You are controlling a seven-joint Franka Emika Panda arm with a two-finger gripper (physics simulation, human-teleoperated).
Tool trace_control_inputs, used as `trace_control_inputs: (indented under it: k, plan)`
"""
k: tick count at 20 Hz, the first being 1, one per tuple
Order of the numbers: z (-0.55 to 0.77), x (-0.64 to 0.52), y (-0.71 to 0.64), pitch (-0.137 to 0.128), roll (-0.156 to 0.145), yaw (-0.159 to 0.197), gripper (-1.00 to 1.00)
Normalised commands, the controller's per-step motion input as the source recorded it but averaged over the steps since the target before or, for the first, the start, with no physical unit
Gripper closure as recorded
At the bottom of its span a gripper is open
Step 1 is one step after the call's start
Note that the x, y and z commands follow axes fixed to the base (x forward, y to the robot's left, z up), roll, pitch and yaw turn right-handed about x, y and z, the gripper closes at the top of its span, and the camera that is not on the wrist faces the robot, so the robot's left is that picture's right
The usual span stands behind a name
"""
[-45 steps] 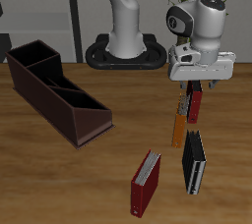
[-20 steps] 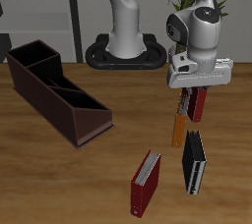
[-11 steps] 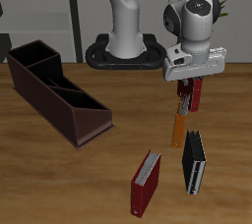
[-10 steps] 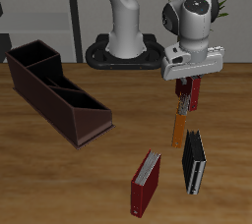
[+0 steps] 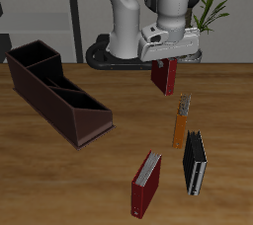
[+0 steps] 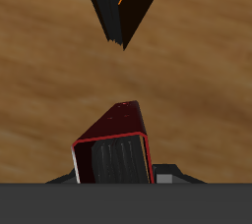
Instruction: Place the left red book into the right desk caddy's front compartment
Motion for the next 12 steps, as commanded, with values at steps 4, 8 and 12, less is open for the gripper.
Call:
trace_control_inputs:
  k: [4,8,12]
  plan:
    - [0.36,-0.07,-0.53,-0.053,-0.060,0.075,1.00]
    - [0.50,0.00,-0.65,-0.065,-0.118,0.079,1.00]
    - [0.46,0.00,-0.41,-0.076,-0.115,0.047,1.00]
